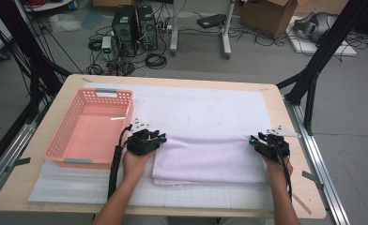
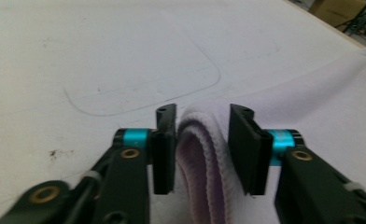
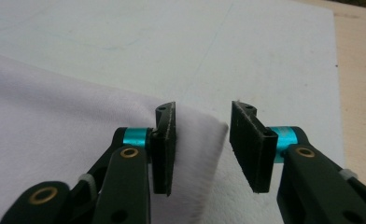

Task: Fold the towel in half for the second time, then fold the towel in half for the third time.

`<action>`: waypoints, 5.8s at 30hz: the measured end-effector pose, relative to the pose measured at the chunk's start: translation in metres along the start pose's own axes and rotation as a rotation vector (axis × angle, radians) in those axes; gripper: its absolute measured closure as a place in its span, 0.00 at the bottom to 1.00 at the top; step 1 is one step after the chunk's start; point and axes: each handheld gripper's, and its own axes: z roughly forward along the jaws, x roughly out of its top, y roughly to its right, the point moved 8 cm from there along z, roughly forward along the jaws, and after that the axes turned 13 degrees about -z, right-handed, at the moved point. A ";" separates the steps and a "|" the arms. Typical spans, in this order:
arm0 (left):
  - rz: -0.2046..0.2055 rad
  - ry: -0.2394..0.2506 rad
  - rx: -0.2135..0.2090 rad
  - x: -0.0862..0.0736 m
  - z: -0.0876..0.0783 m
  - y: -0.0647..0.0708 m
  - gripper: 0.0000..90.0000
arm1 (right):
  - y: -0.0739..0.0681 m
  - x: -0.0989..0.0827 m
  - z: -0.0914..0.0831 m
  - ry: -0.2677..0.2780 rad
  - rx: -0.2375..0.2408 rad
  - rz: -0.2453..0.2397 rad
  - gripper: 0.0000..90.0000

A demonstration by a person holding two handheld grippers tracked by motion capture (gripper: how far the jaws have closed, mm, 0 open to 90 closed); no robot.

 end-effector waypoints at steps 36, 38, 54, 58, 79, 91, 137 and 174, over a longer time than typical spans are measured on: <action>0.093 -0.088 -0.088 -0.069 -0.072 0.021 0.74 | -0.055 -0.054 -0.083 0.000 0.215 -0.081 0.62; 0.085 -0.040 -0.108 -0.063 -0.074 0.021 0.66 | -0.051 -0.048 -0.087 0.046 0.194 -0.058 0.55; 0.070 0.097 -0.138 -0.045 -0.074 0.020 0.23 | -0.047 -0.034 -0.088 0.099 0.114 -0.077 0.24; 0.086 0.098 -0.142 -0.046 -0.074 0.023 0.23 | -0.045 -0.036 -0.087 0.101 0.115 -0.069 0.24; 0.083 0.022 -0.115 -0.057 -0.068 0.021 0.25 | -0.051 -0.032 -0.077 0.088 0.143 -0.081 0.23; 0.094 -0.039 -0.083 -0.066 -0.066 0.024 0.28 | -0.063 -0.020 -0.070 0.086 0.199 -0.088 0.21; 0.061 -0.175 -0.047 -0.088 -0.059 0.037 0.86 | -0.165 0.103 0.035 0.048 0.457 -0.297 0.26; -0.077 -0.200 -0.092 -0.087 -0.063 0.029 0.87 | -0.255 0.135 0.119 -0.213 0.703 -0.627 0.82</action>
